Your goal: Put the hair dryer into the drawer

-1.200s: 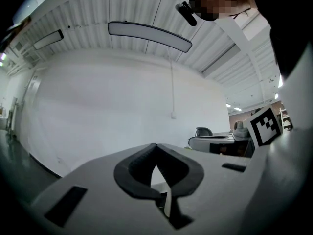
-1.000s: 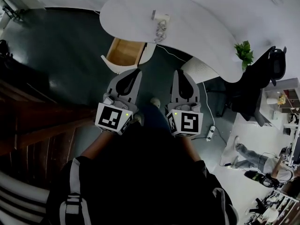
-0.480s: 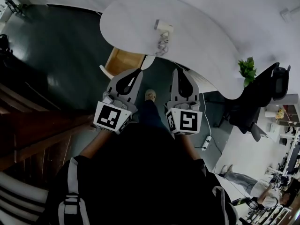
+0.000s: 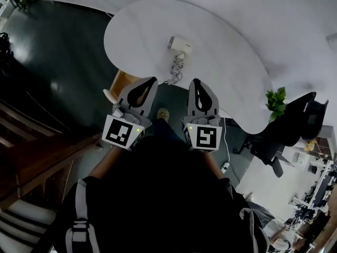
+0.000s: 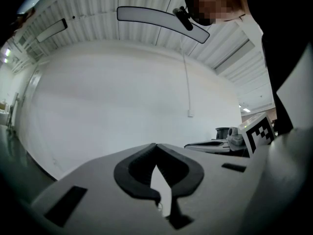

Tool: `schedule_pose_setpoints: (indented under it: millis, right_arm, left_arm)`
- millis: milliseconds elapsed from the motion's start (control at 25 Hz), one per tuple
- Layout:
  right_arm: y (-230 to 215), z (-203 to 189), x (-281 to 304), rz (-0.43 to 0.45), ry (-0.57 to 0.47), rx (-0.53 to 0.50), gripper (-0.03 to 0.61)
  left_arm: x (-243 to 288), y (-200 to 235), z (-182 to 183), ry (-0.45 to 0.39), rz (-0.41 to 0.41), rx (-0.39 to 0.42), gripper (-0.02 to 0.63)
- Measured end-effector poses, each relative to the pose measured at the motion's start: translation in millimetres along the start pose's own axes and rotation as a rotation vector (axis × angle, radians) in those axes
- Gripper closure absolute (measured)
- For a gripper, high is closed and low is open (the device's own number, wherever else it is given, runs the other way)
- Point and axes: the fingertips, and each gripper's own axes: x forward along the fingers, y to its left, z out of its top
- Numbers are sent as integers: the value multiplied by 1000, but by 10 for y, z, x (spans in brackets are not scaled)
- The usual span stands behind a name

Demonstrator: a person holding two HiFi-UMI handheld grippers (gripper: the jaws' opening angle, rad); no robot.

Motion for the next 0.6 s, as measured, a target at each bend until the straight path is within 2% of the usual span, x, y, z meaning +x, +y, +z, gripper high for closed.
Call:
schedule_pose_setpoints:
  millis: [120,320,600]
  right_arm:
    - [-121,-138,268,58,53,-18,555]
    - [-299,-271,662,129,61,-6,555]
    - [-388,-451,980,154,80,27,555]
  left_arm:
    - [307,163,-44,0,25,-3,606]
    - [722,346,-117,19,70,16,606]
    - [990,470,-284,91,68,35,606]
